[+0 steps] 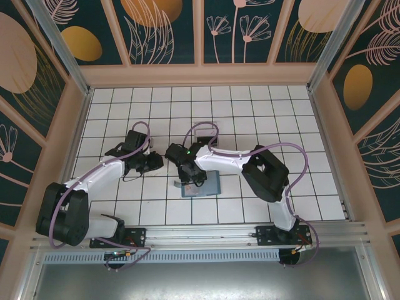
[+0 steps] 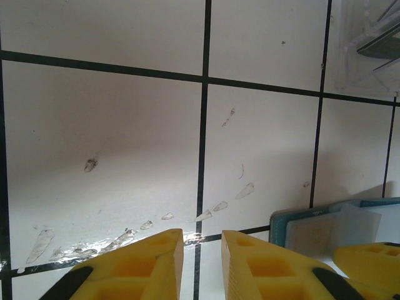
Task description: Take the credit cards out of the card holder
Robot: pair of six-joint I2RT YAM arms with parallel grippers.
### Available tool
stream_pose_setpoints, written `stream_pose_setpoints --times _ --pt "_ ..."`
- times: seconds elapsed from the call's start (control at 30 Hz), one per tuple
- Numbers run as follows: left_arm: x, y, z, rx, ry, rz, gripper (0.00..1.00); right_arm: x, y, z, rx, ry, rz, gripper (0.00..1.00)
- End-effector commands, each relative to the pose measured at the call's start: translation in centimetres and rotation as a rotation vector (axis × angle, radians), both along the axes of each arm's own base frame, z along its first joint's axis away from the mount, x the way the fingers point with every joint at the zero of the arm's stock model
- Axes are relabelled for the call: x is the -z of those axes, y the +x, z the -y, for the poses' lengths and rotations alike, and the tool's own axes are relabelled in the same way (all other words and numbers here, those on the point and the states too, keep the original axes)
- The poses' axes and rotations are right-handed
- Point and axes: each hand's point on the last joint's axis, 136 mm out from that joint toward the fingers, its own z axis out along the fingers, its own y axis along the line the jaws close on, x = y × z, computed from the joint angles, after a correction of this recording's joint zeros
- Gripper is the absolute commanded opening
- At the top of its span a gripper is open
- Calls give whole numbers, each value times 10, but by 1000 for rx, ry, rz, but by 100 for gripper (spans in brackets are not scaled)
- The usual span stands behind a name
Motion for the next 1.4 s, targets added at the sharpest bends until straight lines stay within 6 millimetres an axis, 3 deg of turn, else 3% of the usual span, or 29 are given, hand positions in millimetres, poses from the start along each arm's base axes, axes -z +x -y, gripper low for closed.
stream_pose_setpoints --times 0.0,0.27,0.67,0.97,1.37 --pt "-2 2 1 20 -11 18 24 -2 1 16 -9 -106 31 42" --pt "-3 4 3 30 -16 22 24 -10 6 31 -20 -189 65 48" --pt "-3 3 4 35 -23 21 24 -14 5 37 -30 -246 86 62" --pt "-9 8 11 56 -46 27 24 -34 5 53 11 -283 128 63" --pt "-12 9 17 75 -76 18 23 -32 -11 64 75 -200 100 57"
